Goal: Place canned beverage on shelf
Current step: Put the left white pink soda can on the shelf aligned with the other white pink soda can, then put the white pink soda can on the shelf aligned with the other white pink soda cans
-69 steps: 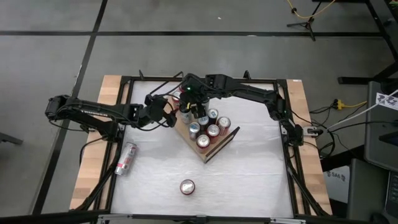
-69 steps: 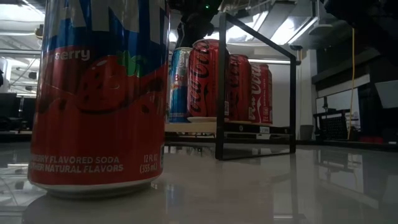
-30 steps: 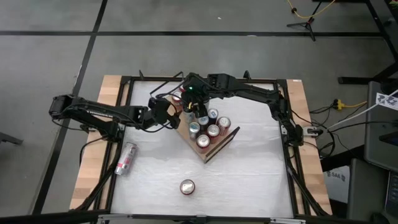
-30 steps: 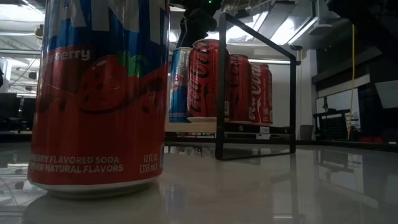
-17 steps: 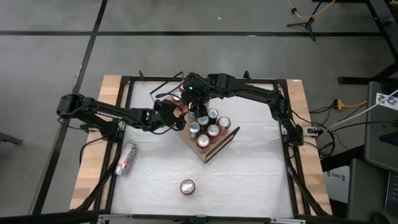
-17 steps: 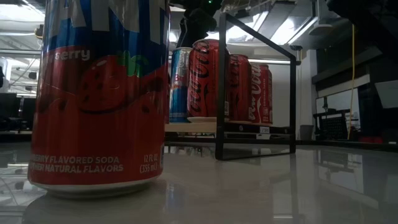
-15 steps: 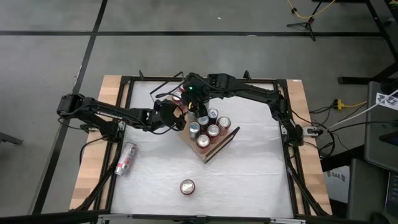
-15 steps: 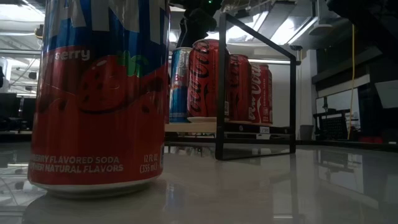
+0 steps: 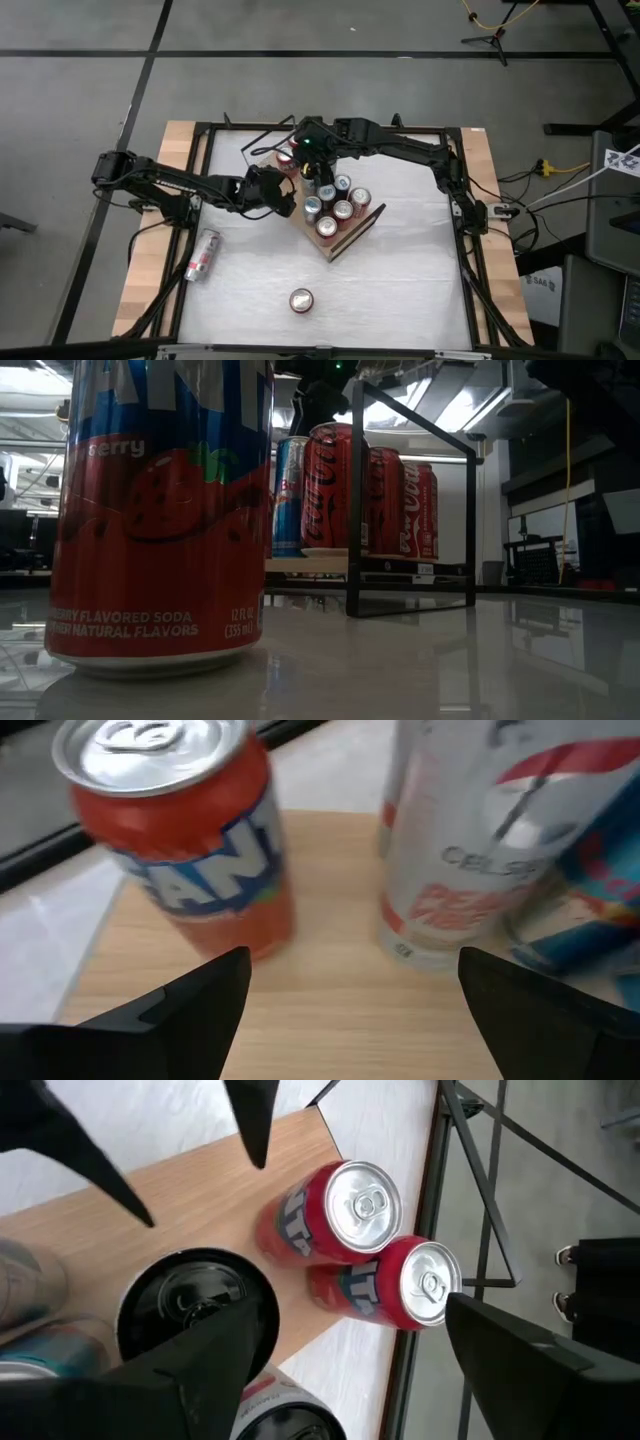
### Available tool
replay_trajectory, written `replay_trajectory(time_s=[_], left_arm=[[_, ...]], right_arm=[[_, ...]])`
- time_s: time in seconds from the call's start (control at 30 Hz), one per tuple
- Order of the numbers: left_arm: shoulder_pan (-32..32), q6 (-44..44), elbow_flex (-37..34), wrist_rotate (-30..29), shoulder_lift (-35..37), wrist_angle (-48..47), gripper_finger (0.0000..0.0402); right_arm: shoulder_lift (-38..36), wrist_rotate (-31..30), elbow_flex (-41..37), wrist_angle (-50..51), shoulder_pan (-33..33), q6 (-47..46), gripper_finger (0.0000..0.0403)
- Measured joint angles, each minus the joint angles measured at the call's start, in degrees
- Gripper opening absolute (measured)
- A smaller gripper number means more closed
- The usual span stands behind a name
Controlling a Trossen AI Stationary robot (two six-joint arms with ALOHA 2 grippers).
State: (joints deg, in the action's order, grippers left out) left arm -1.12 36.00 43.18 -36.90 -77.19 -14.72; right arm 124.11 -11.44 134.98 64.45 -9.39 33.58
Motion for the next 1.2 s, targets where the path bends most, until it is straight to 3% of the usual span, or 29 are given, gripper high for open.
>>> replay_trajectory(time_s=[0.43, 0.9, 1.2], left_arm=[[0.11, 0.91, 0.0, -2.65, 0.0, 7.73, 0.035], [1.22, -2.19, -0.04, -2.56, 0.25, 9.53, 0.035], [1.21, 0.15, -0.07, 5.32, 12.13, -2.66, 0.035]], right_arm=[[0.0, 0.07, 0.0, -0.16, 0.0, -0.02, 0.0317], [0.0, 0.18, 0.02, -0.31, 0.04, -0.04, 0.0317], [0.0, 0.22, 0.02, 0.0, 0.04, -0.04, 0.0317]])
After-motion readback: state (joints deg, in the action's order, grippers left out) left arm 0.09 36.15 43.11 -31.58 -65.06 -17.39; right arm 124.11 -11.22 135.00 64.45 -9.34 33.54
